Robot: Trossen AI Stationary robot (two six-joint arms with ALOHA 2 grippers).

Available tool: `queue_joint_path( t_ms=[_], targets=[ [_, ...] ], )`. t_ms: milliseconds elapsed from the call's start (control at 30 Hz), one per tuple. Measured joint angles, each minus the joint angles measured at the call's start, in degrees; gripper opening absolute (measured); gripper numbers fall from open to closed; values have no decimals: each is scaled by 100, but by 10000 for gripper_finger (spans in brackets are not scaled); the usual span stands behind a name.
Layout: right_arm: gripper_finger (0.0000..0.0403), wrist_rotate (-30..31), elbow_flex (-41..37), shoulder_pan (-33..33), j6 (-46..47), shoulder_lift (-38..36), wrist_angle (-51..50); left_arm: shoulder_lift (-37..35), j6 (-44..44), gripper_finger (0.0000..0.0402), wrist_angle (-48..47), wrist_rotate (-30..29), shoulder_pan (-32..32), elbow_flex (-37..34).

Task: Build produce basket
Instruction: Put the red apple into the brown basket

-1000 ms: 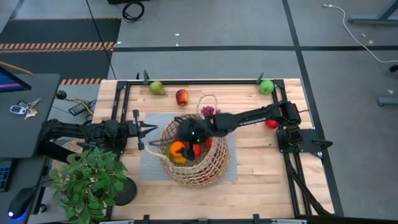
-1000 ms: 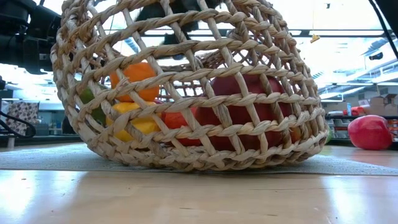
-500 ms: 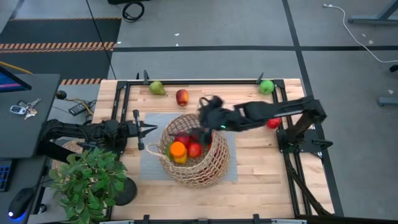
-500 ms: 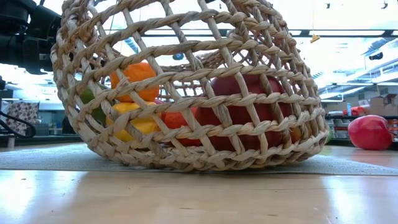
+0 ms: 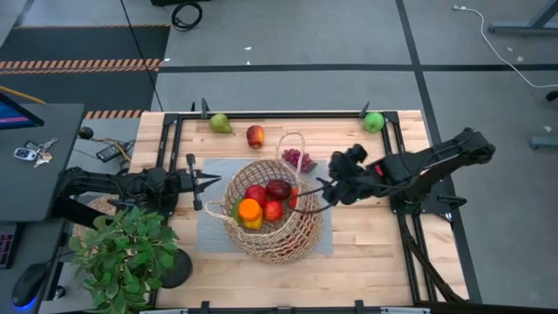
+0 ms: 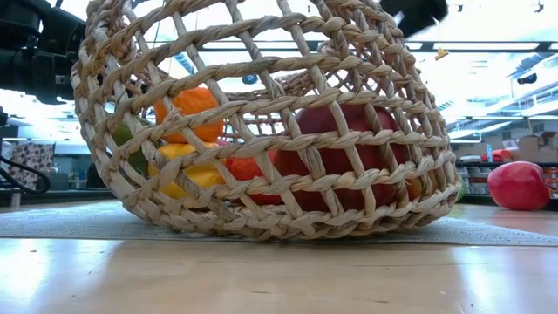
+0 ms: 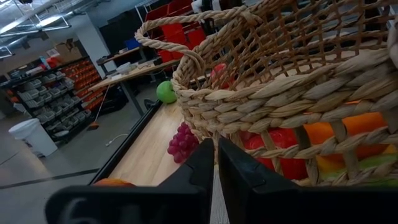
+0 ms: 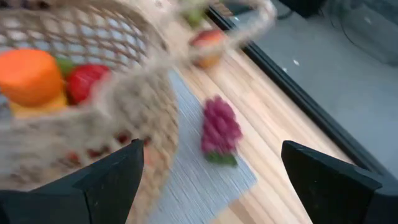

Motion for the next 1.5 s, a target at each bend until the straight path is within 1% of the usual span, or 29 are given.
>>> queue_joint_path(
  t_ms=[267, 400, 500, 600, 733, 933, 1067, 1200, 1400, 1500],
  targets=[
    [384, 6, -1427, -204, 902, -802, -254, 0, 0, 34, 1, 0, 1, -1],
    [383, -71, -1964, -473, 1509, -1096, -627, 0, 0, 36, 1, 0, 1, 0],
    [380, -235, -2282, -747, 2170, -1218, -1205, 0, 0, 33, 1, 0, -1, 0],
    [378, -552, -2520, -1020, 2824, -1250, -1775, 0, 0, 30, 1, 0, 1, -1],
    [375, -959, -2683, -1338, 3319, -1171, -2385, 0, 0, 28, 1, 0, 1, 0],
    [373, -1183, -2689, -1901, 2956, -1040, -2381, 0, 0, 33, 1, 0, 1, -1],
    [373, -1492, -2689, -2382, 2130, -942, -2382, 0, 0, 36, 1, 0, 1, -2],
    [373, -2045, -2689, -2806, 1412, -793, -2353, 0, 0, 33, 1, 0, 1, 0],
    [373, -2560, -2689, -3404, 699, -571, -2160, 0, 0, 31, 1, 0, 1, 0],
    [373, -2623, -2689, -3777, 445, -403, -2093, 0, 0, 34, 1, 0, 1, 0]
  ],
)
